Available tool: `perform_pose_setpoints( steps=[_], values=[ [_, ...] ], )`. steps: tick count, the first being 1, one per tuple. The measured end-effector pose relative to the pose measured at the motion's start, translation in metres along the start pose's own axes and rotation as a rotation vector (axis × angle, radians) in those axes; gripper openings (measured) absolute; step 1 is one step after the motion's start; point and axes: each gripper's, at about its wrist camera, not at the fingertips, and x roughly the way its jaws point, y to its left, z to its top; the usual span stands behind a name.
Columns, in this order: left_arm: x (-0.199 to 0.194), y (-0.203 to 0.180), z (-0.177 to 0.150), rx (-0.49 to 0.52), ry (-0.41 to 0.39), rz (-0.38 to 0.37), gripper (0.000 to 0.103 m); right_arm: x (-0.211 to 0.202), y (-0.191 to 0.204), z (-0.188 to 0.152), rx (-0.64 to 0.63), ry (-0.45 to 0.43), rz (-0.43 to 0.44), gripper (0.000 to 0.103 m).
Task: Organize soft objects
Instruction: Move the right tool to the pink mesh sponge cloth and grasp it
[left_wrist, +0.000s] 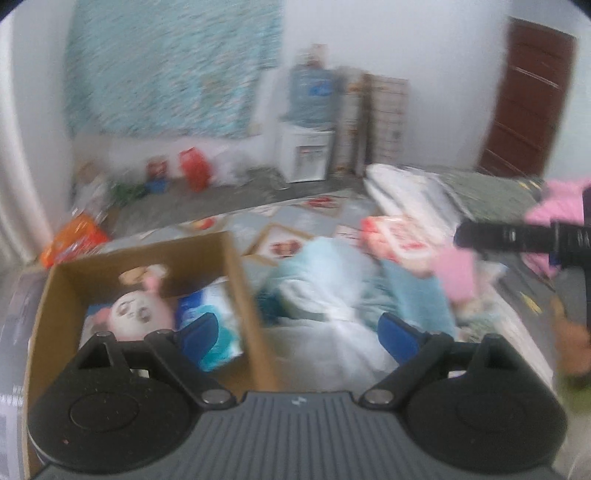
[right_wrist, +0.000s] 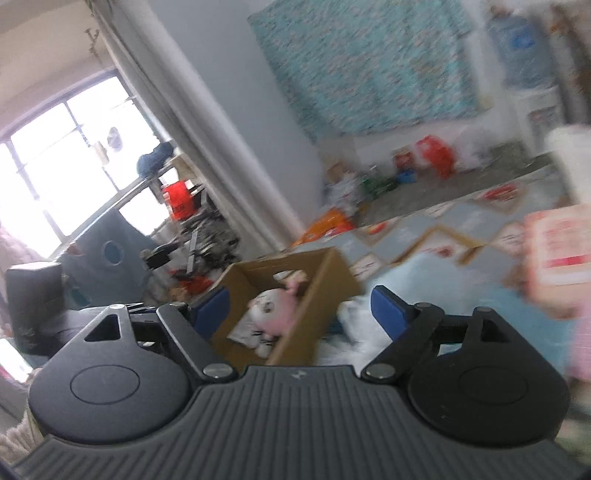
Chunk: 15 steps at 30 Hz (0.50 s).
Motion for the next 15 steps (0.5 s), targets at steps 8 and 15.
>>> perform_pose_setpoints(
  steps=[8, 15],
  values=[
    [0.022, -0.076, -0.004, 0.159, 0.015, -0.082, 0.095, -0.098, -0.049, -0.022, 0.084, -0.09, -0.101, 0.087],
    [0.076, -0.118, -0.004, 0.213, 0.1, -0.101, 0.088, -0.093, -0.089, -0.054, 0.125, -0.075, -0.185, 0.087]
  ],
)
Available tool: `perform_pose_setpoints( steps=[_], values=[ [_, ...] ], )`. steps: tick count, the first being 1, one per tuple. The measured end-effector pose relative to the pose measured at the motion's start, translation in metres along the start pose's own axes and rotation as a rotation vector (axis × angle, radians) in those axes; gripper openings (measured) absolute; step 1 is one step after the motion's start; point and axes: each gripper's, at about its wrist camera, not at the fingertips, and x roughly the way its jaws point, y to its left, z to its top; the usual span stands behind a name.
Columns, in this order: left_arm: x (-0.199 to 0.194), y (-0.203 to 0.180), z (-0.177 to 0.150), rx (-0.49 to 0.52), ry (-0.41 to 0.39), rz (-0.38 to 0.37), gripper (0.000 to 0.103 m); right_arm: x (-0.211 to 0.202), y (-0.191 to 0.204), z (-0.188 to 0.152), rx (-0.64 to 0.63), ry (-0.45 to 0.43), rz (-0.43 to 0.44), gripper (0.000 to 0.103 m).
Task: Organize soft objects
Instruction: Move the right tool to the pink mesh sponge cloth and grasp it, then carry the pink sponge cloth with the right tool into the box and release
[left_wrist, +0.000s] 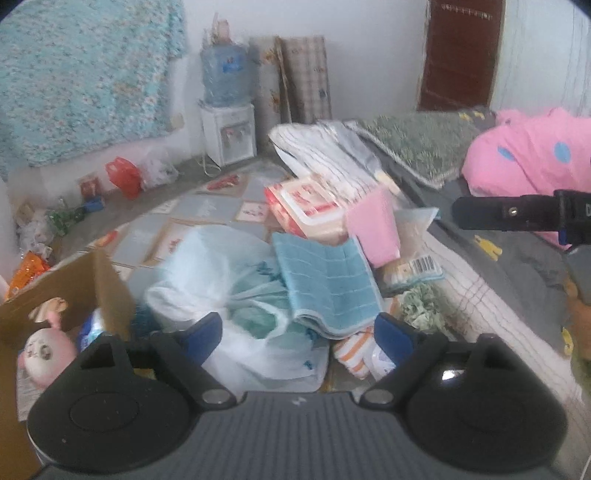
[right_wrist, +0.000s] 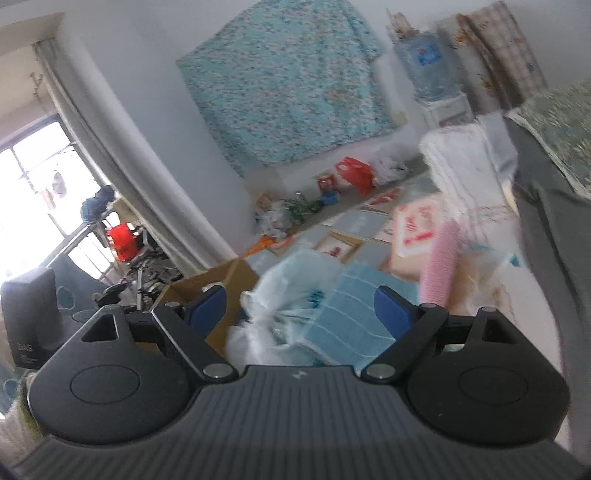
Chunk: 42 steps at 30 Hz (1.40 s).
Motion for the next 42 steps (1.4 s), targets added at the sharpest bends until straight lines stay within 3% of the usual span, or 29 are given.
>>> perform_pose_setpoints(
  steps=[3, 6, 8, 11, 19, 28, 30, 32, 36, 42],
  values=[
    [0.025, -0.009, 0.01, 0.014, 0.03, 0.003, 0.085, 0.018, -0.018, 0.001, 0.011, -0.005, -0.056, 0.086],
    [0.045, -0.014, 0.021, 0.013, 0.041, 0.012, 0.079, 0.041, -0.038, 0.009, 0.034, -0.008, -0.094, 0.079],
    [0.059, -0.019, 0.03, 0.03, 0.051, 0.003, 0.079, 0.058, -0.054, 0.016, 0.063, 0.007, -0.107, 0.069],
    [0.079, -0.031, 0.043, 0.072, 0.067, -0.015, 0.079, 0.081, -0.071, 0.025, 0.082, 0.025, -0.144, 0.065],
    [0.127, -0.069, 0.069, 0.15, 0.098, -0.101, 0.079, 0.125, -0.104, 0.041, 0.127, 0.087, -0.173, 0.065],
    [0.173, -0.084, 0.083, 0.111, 0.164, -0.092, 0.045, 0.139, -0.108, 0.049, 0.097, 0.127, -0.178, 0.062],
    [0.177, -0.083, 0.085, 0.099, 0.18, -0.091, 0.036, 0.14, -0.106, 0.049, 0.082, 0.133, -0.188, 0.054],
    [0.177, -0.084, 0.085, 0.088, 0.184, -0.093, 0.026, 0.141, -0.107, 0.047, 0.082, 0.14, -0.18, 0.036],
    [0.17, -0.092, 0.084, 0.109, 0.163, -0.076, 0.008, 0.137, -0.103, 0.046, 0.08, 0.132, -0.174, 0.032],
    [0.141, -0.094, 0.087, 0.105, 0.097, -0.094, 0.005, 0.116, -0.087, 0.047, 0.072, 0.091, -0.166, 0.03]
  ],
)
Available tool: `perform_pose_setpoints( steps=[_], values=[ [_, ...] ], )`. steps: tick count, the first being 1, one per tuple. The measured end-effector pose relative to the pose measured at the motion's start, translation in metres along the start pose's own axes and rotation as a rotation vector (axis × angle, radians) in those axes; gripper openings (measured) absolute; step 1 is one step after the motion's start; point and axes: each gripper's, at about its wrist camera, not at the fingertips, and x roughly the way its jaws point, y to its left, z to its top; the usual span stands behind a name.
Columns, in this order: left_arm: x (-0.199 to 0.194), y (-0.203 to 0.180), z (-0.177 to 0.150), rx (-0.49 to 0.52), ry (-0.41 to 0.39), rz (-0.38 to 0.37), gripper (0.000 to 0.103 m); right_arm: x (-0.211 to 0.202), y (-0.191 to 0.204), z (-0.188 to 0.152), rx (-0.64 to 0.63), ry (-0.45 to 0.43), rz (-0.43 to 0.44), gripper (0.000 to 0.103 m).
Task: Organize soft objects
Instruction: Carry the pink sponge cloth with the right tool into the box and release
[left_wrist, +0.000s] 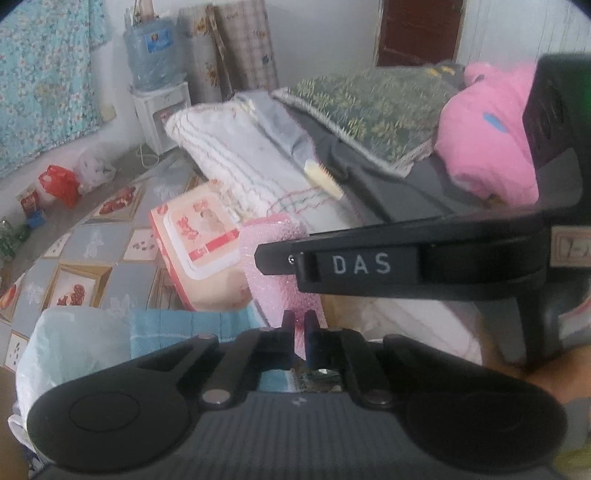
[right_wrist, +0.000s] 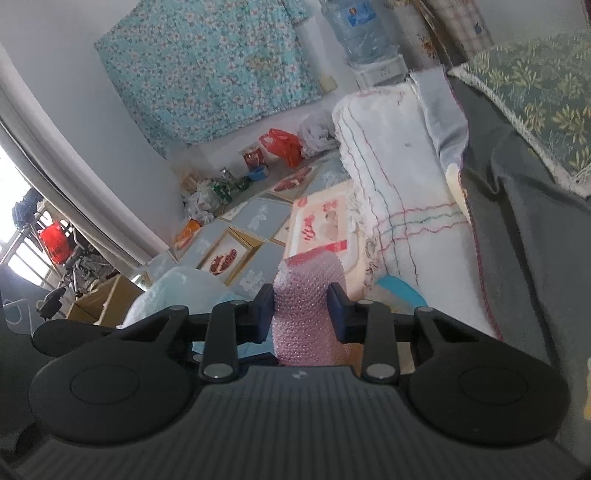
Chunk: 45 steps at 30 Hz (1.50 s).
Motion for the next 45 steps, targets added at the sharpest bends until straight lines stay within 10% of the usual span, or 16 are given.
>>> perform_pose_setpoints(
  steps=[24, 35, 45],
  values=[
    [-0.214, 0.042, -0.082, -0.107, -0.3, 0.063, 0.004, -0.101, 0.219, -0.02, -0.294, -0.086, 0.308, 0.029],
    [-0.26, 0.113, -0.144, -0.312, -0.301, 0.197, 0.004, -0.068, 0.327, -0.041, -0.318, 0.069, 0.509, 0.029],
    [-0.25, 0.213, -0.213, -0.526, -0.156, 0.384, 0.004, 0.057, 0.433, -0.097, -0.264, 0.429, 0.618, 0.029]
  ],
)
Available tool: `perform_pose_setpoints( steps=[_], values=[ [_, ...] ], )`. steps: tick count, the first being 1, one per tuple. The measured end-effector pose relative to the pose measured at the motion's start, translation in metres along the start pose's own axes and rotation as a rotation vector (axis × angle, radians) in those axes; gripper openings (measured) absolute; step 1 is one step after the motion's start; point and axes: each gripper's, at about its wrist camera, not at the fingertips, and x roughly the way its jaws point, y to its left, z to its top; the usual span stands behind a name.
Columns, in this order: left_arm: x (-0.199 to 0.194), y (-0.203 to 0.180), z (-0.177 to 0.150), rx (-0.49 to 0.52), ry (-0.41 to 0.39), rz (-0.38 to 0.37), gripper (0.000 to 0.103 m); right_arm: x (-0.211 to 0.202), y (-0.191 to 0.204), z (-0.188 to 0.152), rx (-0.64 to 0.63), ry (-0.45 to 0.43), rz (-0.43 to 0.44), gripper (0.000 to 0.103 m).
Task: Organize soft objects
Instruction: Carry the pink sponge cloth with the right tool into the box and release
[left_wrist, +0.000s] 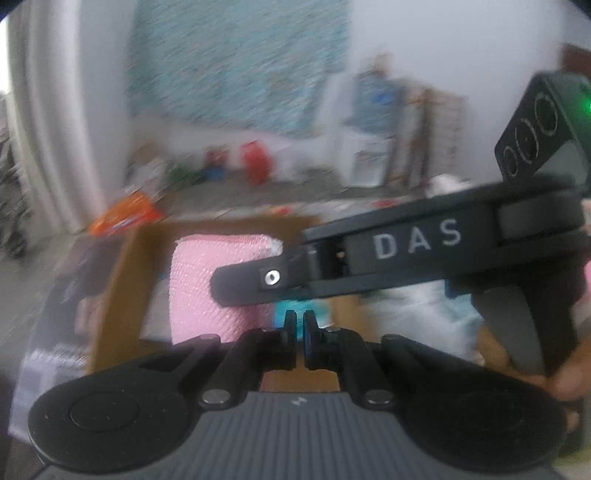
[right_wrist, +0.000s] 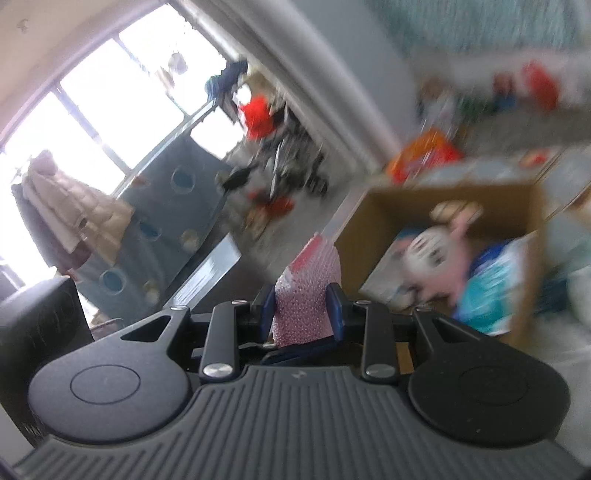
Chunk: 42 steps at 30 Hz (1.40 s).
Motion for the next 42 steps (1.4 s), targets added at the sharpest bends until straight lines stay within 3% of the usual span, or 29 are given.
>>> perform_pose_setpoints(
  steps=[3, 7, 11, 14, 17, 18, 27, 35, 37, 40, 42],
  values=[
    [0.027, 0.03, 0.0, -0.035, 0.067, 0.087, 0.004, 0.058, 0.0, -0.004, 0.047, 0.088, 0.033, 0.029],
    [0.071, 0.06, -0.001, -0.053, 0.167, 0.156, 0.004, 0.112, -0.013, -0.007, 0.08, 0.155, -0.001, 0.028],
    [0.096, 0.079, -0.008, -0.08, 0.244, 0.139, 0.013, 0.135, -0.049, -0.01, 0.152, 0.22, -0.071, 0.028],
    [0.098, 0.086, -0.009, -0.093, 0.258, 0.099, 0.014, 0.139, -0.066, -0.013, 0.184, 0.234, -0.109, 0.028],
    [0.089, 0.088, -0.009, -0.082, 0.244, 0.115, 0.034, 0.145, -0.078, -0.015, 0.193, 0.242, -0.15, 0.028],
    [0.084, 0.088, -0.011, -0.079, 0.232, 0.125, 0.036, 0.145, -0.081, -0.016, 0.201, 0.248, -0.164, 0.028],
    [0.046, 0.101, -0.015, -0.151, 0.17, 0.103, 0.043, 0.154, -0.088, -0.025, 0.211, 0.272, -0.182, 0.028],
    [0.033, 0.111, -0.02, -0.17, 0.135, 0.105, 0.048, 0.168, -0.095, -0.037, 0.301, 0.3, -0.127, 0.028],
    [0.034, 0.111, -0.021, -0.171, 0.142, 0.104, 0.048, 0.17, -0.094, -0.037, 0.301, 0.303, -0.137, 0.031],
    [0.034, 0.109, -0.023, -0.171, 0.141, 0.093, 0.05, 0.166, -0.095, -0.035, 0.288, 0.304, -0.182, 0.046],
    [0.032, 0.109, -0.024, -0.171, 0.132, 0.089, 0.053, 0.159, -0.096, -0.035, 0.287, 0.293, -0.179, 0.048]
  ],
)
